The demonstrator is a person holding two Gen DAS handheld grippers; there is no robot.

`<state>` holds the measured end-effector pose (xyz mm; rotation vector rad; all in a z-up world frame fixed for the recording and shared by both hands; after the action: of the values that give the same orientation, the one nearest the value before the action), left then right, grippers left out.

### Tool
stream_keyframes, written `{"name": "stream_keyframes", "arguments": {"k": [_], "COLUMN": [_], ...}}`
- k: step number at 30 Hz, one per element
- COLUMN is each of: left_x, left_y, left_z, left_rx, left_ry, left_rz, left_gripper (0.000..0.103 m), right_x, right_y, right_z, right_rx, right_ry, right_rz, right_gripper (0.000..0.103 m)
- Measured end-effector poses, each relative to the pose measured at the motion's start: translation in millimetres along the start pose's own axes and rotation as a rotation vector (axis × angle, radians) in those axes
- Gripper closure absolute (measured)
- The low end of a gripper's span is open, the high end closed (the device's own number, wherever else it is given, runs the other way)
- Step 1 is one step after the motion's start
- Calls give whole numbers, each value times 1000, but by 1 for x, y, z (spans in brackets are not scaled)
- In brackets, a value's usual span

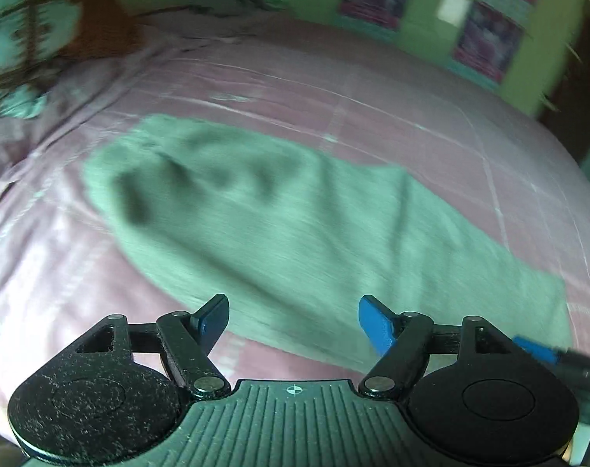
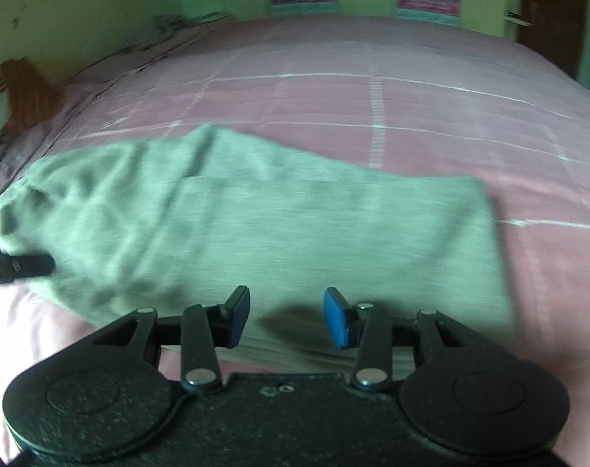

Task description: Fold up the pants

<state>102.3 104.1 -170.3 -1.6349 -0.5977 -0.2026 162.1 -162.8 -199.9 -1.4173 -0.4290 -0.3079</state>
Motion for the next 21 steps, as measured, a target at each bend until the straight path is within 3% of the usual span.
{"name": "stream_keyframes", "arguments": {"k": [7, 9, 12, 15, 21], "left_x": [7, 4, 2, 6, 25], "left_y": [27, 41, 64, 86, 117], "left_z": [118, 138, 152, 153, 144], "left_rx": [-151, -206, -299, -361, -416], "left_ry": [-440, -530, -605, -627, -675], "left_rz": [67, 83, 102, 109, 72], "left_gripper": [30, 38, 53, 54, 54], "right_x": [8, 6, 4, 3, 2], "right_y": [24, 27, 28, 28, 30], "right_z": [48, 48, 45, 47, 48], "right_rx": [54, 52, 59, 45, 25], "right_ry": [-41, -17, -8, -22, -29], "right_rz": [46, 45, 45, 46, 42], "right_gripper": [56, 55, 54, 53, 52]}}
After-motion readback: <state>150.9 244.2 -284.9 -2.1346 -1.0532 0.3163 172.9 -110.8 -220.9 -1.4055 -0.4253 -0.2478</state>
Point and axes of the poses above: each gripper's, at about its wrist camera, not at the fingertips, and y roughly the way its jaws point, z to its left, x to its top, the point moved 3 cm from there along y, roughly the way its jaws point, and after that the axes turned 11 degrees about z, right-handed, at the moved point
